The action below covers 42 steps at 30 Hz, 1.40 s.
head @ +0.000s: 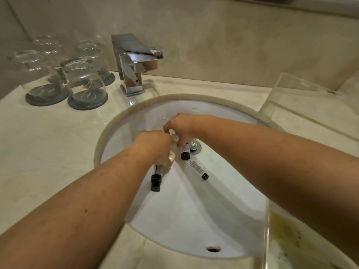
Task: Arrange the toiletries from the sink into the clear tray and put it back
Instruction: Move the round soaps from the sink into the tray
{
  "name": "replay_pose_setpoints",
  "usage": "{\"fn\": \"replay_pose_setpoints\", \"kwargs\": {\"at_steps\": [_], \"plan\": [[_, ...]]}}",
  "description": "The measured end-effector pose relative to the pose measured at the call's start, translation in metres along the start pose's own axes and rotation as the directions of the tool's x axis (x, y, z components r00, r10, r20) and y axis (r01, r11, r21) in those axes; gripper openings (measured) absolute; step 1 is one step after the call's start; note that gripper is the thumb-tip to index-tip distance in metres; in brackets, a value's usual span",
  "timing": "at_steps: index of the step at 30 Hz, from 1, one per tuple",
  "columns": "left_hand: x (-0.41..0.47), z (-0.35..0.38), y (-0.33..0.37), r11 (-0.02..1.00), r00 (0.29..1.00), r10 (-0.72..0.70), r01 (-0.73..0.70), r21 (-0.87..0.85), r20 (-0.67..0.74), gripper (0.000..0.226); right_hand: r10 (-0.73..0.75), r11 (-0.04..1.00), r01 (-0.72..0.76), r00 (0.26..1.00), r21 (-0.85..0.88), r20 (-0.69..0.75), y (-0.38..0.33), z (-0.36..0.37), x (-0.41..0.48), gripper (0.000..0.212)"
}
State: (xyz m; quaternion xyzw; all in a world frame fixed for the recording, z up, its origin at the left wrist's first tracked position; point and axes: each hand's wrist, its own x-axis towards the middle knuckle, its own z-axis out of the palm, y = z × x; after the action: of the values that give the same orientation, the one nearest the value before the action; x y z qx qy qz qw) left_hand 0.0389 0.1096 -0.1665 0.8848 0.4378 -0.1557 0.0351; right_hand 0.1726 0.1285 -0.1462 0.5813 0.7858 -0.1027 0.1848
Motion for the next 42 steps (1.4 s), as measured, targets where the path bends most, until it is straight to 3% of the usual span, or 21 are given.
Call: {"fn": "replay_pose_setpoints", "kwargs": {"at_steps": [9, 15, 21, 30, 39, 42], "plan": [[-0.015, -0.017, -0.009, 0.958, 0.984, 0.018, -0.068, -0.279, -0.179, 0.042, 0.098, 0.979, -0.064, 0.980, 0.195, -0.172, 0.020, -0.018, -0.075, 0.049], [-0.052, -0.035, 0.005, 0.818, 0.928, 0.051, -0.251, -0.517, -0.370, 0.035, 0.185, 0.932, -0.044, 0.912, 0.360, -0.367, 0.017, -0.019, -0.153, 0.043], [-0.095, -0.055, 0.043, 0.678, 0.903, 0.090, -0.365, -0.638, -0.420, 0.026, 0.218, 0.900, 0.045, 0.816, 0.434, -0.536, 0.005, -0.014, -0.243, 0.044], [-0.160, -0.069, 0.092, 0.590, 0.892, 0.222, -0.444, -0.674, -0.393, 0.017, 0.319, 0.819, 0.032, 0.805, 0.573, -0.501, -0.003, 0.020, -0.346, 0.047], [-0.193, -0.081, 0.133, 0.572, 0.831, 0.386, -0.557, -0.603, -0.401, 0.037, 0.396, 0.409, 0.183, 0.847, 0.894, -0.355, -0.002, 0.050, -0.409, 0.049], [-0.194, -0.083, 0.146, 0.570, 0.817, 0.416, -0.577, -0.585, -0.400, 0.037, 0.407, 0.348, 0.192, 0.851, 0.918, -0.332, -0.001, 0.056, -0.429, 0.038]]}}
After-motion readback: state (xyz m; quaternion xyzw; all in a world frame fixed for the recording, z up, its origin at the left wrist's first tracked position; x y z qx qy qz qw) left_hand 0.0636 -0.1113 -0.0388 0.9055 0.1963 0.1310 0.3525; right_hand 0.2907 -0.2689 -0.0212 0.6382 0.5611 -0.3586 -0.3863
